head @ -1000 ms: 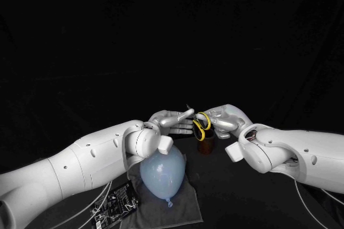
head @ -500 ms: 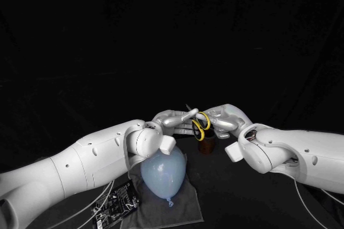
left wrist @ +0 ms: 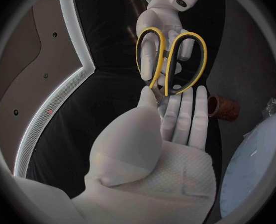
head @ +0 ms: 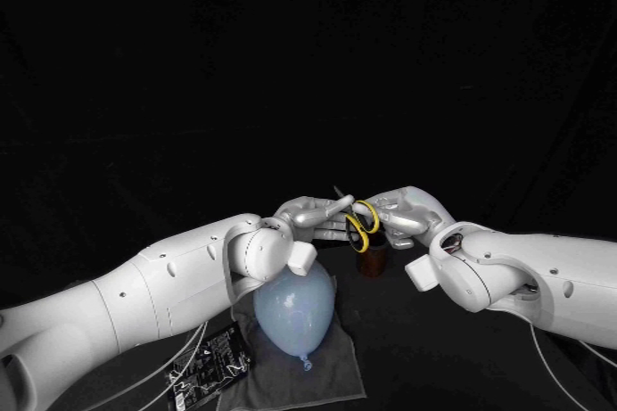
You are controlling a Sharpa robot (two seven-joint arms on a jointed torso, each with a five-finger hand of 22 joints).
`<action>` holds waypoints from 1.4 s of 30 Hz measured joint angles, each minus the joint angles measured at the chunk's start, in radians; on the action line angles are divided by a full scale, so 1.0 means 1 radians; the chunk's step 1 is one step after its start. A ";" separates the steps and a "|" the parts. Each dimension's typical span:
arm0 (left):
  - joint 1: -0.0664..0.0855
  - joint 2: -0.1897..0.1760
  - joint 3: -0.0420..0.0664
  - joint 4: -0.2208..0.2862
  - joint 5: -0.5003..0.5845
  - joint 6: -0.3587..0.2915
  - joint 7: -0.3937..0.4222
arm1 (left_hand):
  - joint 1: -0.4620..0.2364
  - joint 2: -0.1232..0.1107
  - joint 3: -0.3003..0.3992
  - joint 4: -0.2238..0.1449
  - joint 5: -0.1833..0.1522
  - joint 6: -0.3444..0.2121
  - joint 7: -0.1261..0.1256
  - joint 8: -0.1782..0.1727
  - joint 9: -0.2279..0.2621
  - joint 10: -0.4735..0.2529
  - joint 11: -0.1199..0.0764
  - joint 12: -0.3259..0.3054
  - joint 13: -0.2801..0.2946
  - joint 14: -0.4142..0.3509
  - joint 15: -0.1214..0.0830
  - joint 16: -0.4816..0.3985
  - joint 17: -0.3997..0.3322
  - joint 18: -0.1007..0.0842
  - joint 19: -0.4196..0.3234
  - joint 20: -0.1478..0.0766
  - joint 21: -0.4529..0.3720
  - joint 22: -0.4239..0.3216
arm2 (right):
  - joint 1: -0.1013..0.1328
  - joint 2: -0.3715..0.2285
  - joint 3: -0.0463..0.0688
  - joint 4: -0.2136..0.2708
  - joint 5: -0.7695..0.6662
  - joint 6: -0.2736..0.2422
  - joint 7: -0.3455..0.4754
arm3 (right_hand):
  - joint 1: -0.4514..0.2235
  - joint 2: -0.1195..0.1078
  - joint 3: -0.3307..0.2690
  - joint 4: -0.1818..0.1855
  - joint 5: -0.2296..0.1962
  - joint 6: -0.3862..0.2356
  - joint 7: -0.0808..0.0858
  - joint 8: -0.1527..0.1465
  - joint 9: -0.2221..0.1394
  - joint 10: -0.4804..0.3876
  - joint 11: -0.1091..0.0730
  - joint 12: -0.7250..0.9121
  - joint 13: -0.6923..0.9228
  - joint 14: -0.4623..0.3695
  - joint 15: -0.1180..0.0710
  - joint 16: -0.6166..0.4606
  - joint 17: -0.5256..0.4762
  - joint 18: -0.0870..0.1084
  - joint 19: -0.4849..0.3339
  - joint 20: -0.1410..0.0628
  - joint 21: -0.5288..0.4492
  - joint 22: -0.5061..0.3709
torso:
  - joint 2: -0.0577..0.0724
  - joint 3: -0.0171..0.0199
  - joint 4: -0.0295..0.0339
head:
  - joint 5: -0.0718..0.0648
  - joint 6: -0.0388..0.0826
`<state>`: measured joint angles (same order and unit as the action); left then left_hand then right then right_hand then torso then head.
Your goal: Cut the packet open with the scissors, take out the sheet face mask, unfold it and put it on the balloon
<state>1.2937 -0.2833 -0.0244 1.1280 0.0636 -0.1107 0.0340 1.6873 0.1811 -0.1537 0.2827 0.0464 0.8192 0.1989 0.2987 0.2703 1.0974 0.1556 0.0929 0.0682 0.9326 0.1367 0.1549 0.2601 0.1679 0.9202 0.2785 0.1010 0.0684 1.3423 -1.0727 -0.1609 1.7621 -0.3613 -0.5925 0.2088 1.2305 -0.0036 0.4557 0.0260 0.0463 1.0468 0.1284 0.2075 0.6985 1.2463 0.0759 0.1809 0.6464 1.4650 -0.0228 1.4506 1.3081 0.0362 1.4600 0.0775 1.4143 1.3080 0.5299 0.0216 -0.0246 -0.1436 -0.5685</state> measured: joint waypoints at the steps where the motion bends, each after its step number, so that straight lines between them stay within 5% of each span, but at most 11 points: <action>1: 0.000 0.000 0.000 0.000 0.002 -0.002 0.002 | 0.014 0.004 0.006 0.003 0.000 0.008 -0.005 0.003 0.000 0.010 -0.004 0.000 -0.001 0.010 -0.002 0.005 0.002 -0.002 0.008 -0.002 0.006 0.000 | 0.000 0.000 0.000 0.000 0.000 0.001 0.000 | 0.000 0.000 0.000 0.000 0.000 0.000 0.000 0.000 0.000 0.000 0.000 0.000 0.000 0.000 0.000 0.000 0.000 0.000 -0.001 0.001 0.000 0.000 | 0.000 0.0000 0.0000 | 0.000 0.000; 9: -0.001 0.004 -0.001 0.000 0.019 -0.025 0.018 | 0.063 0.013 0.026 0.015 -0.003 0.048 -0.013 0.013 0.006 0.067 -0.022 0.000 -0.002 0.039 -0.018 0.010 0.010 0.011 0.028 -0.013 0.010 0.000 | 0.001 0.001 0.001 -0.006 -0.001 0.008 0.003 | 0.000 0.000 0.000 0.000 0.000 -0.001 0.001 0.000 0.001 0.000 0.000 0.000 -0.001 0.000 0.000 0.000 0.000 0.000 0.002 -0.003 0.000 0.000 | 0.000 -0.0006 0.0003 | 0.003 -0.002; 24: -0.001 0.008 -0.001 -0.004 0.032 -0.055 0.026 | 0.082 0.000 0.026 0.015 -0.001 0.058 -0.013 0.014 0.017 0.087 -0.015 -0.007 -0.003 0.059 -0.027 0.014 0.020 0.010 0.044 -0.016 0.010 0.000 | 0.002 0.021 0.002 -0.039 0.001 0.021 0.003 | 0.000 0.000 0.003 0.003 -0.005 0.004 -0.004 -0.001 0.006 0.014 -0.012 0.000 0.006 0.000 0.000 0.000 -0.001 0.000 0.002 -0.002 -0.001 -0.001 | 0.001 -0.0012 0.0013 | 0.008 -0.008; 33: -0.002 0.010 -0.002 -0.008 0.034 -0.078 0.034 | 0.116 -0.027 0.032 0.020 -0.001 0.072 -0.009 0.014 0.041 0.118 -0.005 -0.010 -0.003 0.100 -0.041 0.030 0.033 0.010 0.065 -0.030 0.021 0.000 | 0.002 0.037 0.002 -0.069 0.033 0.039 0.014 | -0.001 -0.012 0.007 0.007 -0.004 -0.013 0.005 0.000 0.016 0.007 -0.028 -0.016 0.006 0.000 0.000 0.006 0.000 0.000 0.002 -0.002 -0.012 0.000 | 0.001 -0.0009 0.0010 | 0.011 -0.011; 42: -0.003 0.013 -0.002 -0.007 0.035 -0.107 0.060 | 0.137 -0.047 0.050 0.039 -0.002 0.090 -0.013 0.015 0.066 0.144 -0.006 -0.006 0.000 0.119 -0.044 0.035 0.045 0.010 0.090 -0.048 0.030 0.002 | 0.003 0.039 0.002 -0.083 0.070 0.057 0.026 | -0.012 -0.031 -0.010 -0.010 0.000 -0.048 0.017 -0.021 0.027 -0.045 -0.011 -0.040 -0.022 0.003 0.003 0.006 0.000 0.000 0.006 0.005 -0.030 0.000 | 0.001 -0.0003 0.0004 | 0.013 -0.014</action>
<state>1.2911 -0.2702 -0.0261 1.1212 0.0985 -0.2173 0.0940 1.8239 0.1340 -0.1032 0.3218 0.0440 0.9096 0.1855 0.3132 0.3368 1.2410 0.1500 0.0874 0.0686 1.0513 0.0930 0.1896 0.3049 0.1776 1.0098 0.2307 0.1311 0.0704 1.3451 -1.0338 -0.1590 1.6794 -0.2910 -0.5351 0.2350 1.2184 -0.0344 0.4457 0.0160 0.0468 0.9986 0.1455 0.1867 0.7252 1.2013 0.0645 0.1407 0.6245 1.4682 -0.0194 1.4566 1.3081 0.0360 1.4662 0.0824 1.3843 1.3081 0.5306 0.0213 -0.0243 -0.1310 -0.5826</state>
